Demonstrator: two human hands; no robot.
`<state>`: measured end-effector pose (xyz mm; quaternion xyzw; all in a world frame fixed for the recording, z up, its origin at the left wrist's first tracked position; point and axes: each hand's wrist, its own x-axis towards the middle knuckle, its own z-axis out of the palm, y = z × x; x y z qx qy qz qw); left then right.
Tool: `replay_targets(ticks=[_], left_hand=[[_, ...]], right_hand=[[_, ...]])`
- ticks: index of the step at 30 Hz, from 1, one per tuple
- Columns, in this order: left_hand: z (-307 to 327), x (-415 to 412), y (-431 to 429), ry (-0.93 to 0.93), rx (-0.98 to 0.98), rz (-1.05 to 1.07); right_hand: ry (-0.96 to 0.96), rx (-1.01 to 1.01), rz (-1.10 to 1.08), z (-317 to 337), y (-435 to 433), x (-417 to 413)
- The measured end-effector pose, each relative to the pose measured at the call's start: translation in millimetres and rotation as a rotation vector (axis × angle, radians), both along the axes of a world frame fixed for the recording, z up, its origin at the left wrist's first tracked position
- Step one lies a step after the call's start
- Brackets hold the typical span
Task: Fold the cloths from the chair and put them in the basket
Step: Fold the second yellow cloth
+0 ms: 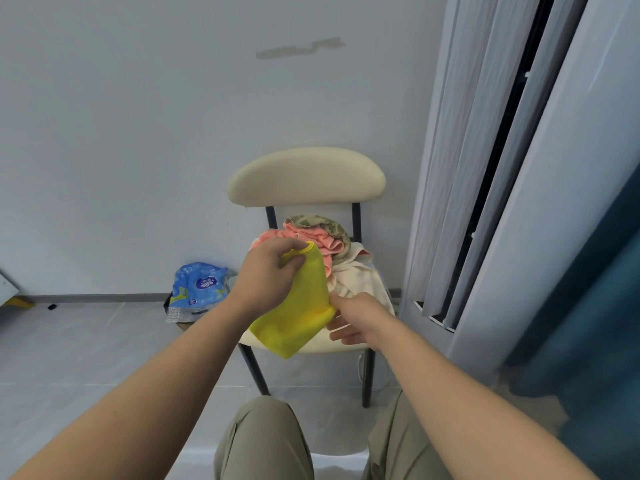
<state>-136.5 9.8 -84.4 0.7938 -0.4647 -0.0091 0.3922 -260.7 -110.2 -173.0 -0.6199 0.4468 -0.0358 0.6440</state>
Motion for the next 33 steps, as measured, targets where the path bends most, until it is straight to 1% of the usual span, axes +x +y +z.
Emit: replay_targets(ticks=[4, 9, 12, 14, 16, 17, 20, 22, 26, 29, 33], left_hand=[[0, 1, 2, -0.034, 0.003, -0.013], [-3, 6, 4, -0.018, 0.004, -0.018], [-5, 9, 5, 0.048, -0.005, 0.011], [-6, 12, 6, 0.137, -0.035, 0.039], [-8, 15, 6, 0.247, -0.075, 0.067], [-9, 16, 7, 0.302, -0.102, 0.083], [-12, 19, 7, 0.441, -0.193, 0.149], [-14, 20, 7, 0.512, -0.25, 0.181], [-18, 24, 8, 0.631, -0.297, 0.231], [-19, 26, 10, 0.687, -0.312, 0.242], [-18, 26, 10, 0.705, -0.327, 0.24]], right_hand=[[0.001, 0.042, 0.044, 3, 5, 1], [0.022, -0.02, 0.057, 3, 6, 4], [0.039, -0.015, 0.032, 1, 5, 5], [0.024, 0.024, -0.02, -2, 3, 5], [-0.019, 0.128, -0.106, -5, 0, 4], [-0.057, 0.216, -0.161, -7, -1, 4], [-0.25, 0.554, -0.326, -11, -7, 6], [-0.358, 0.663, -0.372, -15, -10, 6], [-0.448, 0.734, -0.368, -14, -12, 5], [-0.476, 0.672, -0.391, -13, -12, 7], [-0.574, 0.585, -0.533, -20, -14, 14]])
